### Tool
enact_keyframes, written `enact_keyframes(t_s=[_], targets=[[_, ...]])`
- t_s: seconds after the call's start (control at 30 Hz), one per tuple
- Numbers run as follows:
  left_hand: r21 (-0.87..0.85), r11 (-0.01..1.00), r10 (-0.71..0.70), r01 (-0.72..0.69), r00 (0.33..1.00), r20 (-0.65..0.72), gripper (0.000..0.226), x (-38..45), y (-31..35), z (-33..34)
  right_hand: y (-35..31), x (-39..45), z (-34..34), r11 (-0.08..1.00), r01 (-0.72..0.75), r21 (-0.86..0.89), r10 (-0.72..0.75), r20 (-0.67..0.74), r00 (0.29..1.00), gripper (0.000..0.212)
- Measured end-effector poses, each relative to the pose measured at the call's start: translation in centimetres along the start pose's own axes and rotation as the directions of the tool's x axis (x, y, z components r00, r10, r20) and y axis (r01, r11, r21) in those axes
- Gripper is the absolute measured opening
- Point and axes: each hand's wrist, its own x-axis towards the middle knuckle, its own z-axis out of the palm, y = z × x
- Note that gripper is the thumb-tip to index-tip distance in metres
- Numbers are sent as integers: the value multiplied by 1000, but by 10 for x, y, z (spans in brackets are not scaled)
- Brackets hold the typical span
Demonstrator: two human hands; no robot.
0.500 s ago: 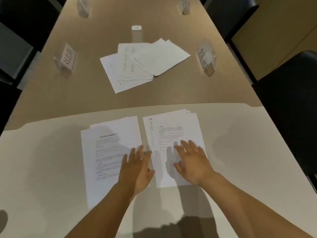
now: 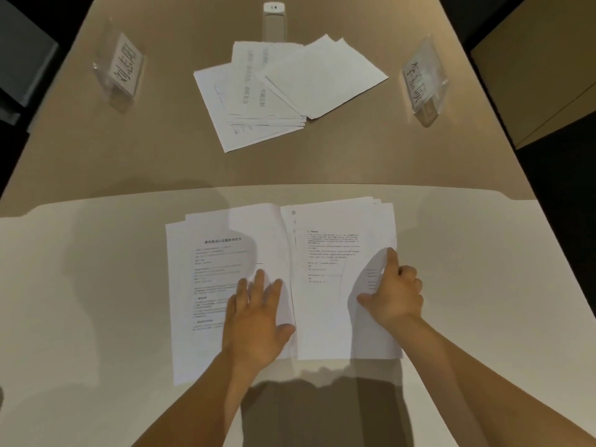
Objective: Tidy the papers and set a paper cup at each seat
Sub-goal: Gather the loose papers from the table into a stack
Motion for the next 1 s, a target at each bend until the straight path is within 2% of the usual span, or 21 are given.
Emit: enact_keyframes(t_s=[0.07,0.13,0.2,0.23,0.3,0.37,0.5,0.6,0.67,0.73,0.77,0.83,0.87,0.93,1.0], targets=[[-37,999,7,-8,999,-31,76,-1,-6,-5,-1,4,-1,992,-43,116,41,26,999,112],[-49,998,-32,27,994,-102,70,0,-19,-11,-2,7,-3,948,-72,310,64,35,997,105],[-48,993,-117,112,986,-121,68,2,-31,-15,0,8,-8,857,-110,504,102,42,994,77],[-41,988,-152,149,984,-88,69,3,-37,-15,2,7,-11,819,-134,558,119,63,991,61],[-2,987,-160,160,987,-7,72,3,-45,-15,7,3,-18,774,-139,617,100,98,990,34],[12,990,-144,144,988,46,74,3,-49,-13,14,-3,-27,723,-88,685,45,81,996,21],[1,994,-114,114,993,36,75,2,-48,-15,26,-18,-59,641,-46,766,-15,72,997,23],[-127,991,-35,35,999,8,66,1,-49,-16,33,-19,-75,556,-64,829,-91,137,986,27],[-311,950,-21,-14,994,-109,54,-1,-53,-21,28,-18,-73,518,-89,851,-148,191,970,30],[-401,915,-161,42,950,-268,43,0,-61,-24,13,-18,-62,500,-88,862,-183,205,962,31],[-439,888,-281,137,917,-282,39,2,-67,-26,3,-19,-54,513,-77,855,-193,202,960,32],[-527,762,-514,375,846,-142,34,6,-75,-33,-18,-22,-32,602,-42,798,-187,191,964,33],[-543,710,-570,450,819,-68,33,8,-78,-34,-26,-23,-21,656,-33,754,-170,190,967,33],[-508,720,-560,473,829,-22,35,10,-80,-36,-36,-21,2,746,-47,664,-126,210,970,32],[-480,769,-497,423,867,-32,39,9,-77,-35,-43,-18,20,817,-61,573,-106,253,962,31]])
